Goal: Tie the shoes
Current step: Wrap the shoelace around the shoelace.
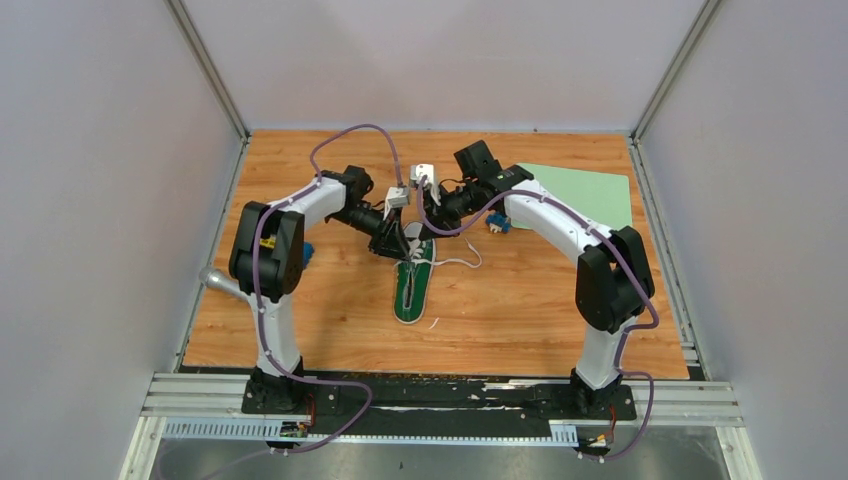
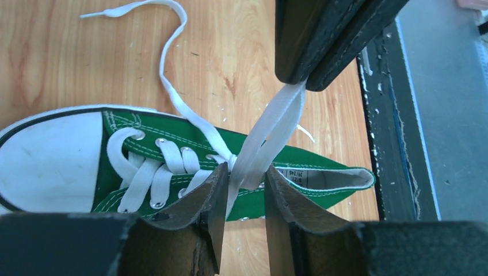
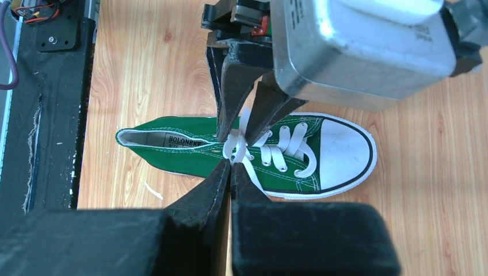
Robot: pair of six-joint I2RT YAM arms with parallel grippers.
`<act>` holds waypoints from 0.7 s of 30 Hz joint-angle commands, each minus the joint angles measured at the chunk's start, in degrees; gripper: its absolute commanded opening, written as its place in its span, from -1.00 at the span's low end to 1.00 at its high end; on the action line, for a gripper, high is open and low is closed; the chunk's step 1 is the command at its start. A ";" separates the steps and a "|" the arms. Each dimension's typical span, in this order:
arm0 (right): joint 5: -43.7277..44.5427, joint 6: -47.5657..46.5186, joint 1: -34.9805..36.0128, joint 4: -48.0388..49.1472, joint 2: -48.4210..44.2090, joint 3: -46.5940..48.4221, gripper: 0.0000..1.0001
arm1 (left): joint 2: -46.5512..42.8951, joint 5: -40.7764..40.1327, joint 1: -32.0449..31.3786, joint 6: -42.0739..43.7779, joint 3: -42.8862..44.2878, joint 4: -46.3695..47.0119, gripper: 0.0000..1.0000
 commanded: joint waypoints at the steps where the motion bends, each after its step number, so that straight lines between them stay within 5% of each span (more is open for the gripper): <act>1: -1.34 -0.97 -0.04 -0.07 0.03 2.41 -1.00 | -6.67 -1.88 -0.21 -11.14 -3.04 15.04 -0.24; 21: 0.88 3.67 -1.03 -0.11 1.65 2.98 -1.00 | -3.38 1.44 -0.82 -7.55 -0.97 7.29 -0.75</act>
